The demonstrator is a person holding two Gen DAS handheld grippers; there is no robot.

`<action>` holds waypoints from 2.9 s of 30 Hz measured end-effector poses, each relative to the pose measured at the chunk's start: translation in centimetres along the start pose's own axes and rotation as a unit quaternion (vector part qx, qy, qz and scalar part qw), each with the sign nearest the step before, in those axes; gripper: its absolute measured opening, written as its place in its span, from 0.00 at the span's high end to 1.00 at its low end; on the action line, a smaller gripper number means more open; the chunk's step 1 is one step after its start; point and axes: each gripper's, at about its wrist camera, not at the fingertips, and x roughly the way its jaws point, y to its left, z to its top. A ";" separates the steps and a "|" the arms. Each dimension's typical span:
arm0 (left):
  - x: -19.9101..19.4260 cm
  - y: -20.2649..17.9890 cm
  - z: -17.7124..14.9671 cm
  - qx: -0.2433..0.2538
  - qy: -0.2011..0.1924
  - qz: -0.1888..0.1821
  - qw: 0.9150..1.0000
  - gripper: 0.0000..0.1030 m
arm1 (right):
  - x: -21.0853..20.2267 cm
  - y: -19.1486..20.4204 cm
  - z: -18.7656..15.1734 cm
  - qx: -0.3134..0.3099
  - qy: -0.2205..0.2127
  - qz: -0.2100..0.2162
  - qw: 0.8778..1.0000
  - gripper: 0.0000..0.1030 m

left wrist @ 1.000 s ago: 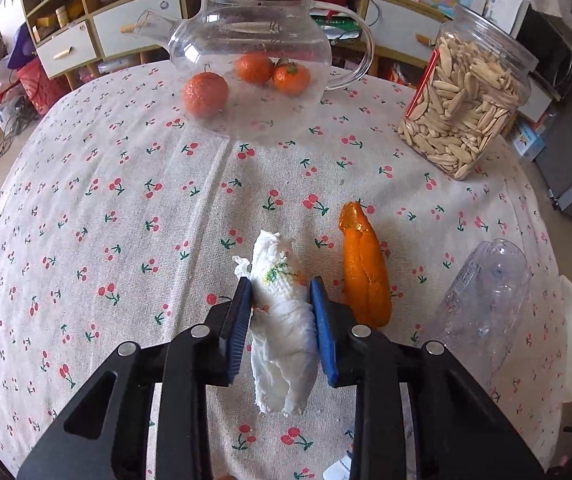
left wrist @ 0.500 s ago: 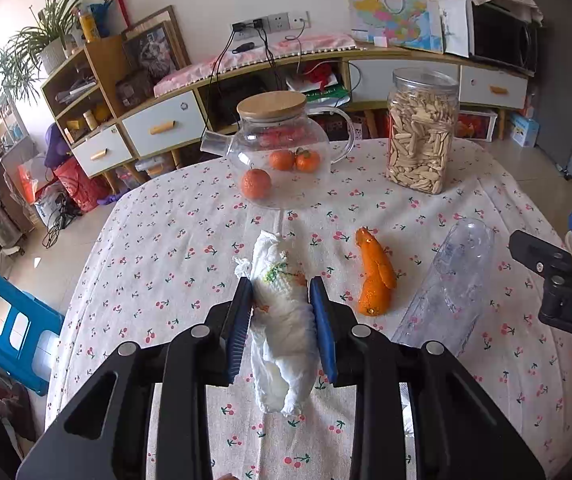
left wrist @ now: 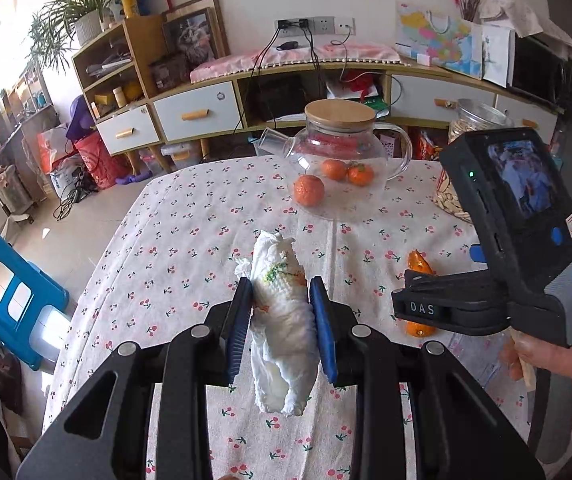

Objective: Collect trash
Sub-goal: 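Grasp the remaining orange peel with the right gripper, then carry both items to the bin and open the right gripper over it, then open the left gripper to drop the tissue into the bin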

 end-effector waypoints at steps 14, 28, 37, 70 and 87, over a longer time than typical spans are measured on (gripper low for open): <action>-0.2 1.6 0.4 -0.025 -0.002 -0.009 1.000 0.70 | -3.9 0.4 -1.5 0.017 -0.071 0.041 0.996 0.87; -2.9 0.9 0.9 -0.027 -0.032 -0.011 0.999 0.70 | -10.2 -4.6 -4.6 0.082 -0.182 0.039 0.979 0.87; -3.4 -1.8 0.1 -0.012 -0.038 -0.021 0.999 0.70 | -11.8 -7.9 -8.5 0.103 -0.217 0.005 0.971 0.86; -10.1 -29.2 -1.1 0.131 -0.080 -0.155 0.976 0.70 | -15.3 -34.4 -24.2 0.306 -0.218 -0.153 0.914 0.81; -12.0 -44.6 -3.4 0.197 -0.058 -0.255 0.945 0.68 | -17.3 -43.7 -32.7 0.423 -0.185 -0.312 0.830 0.12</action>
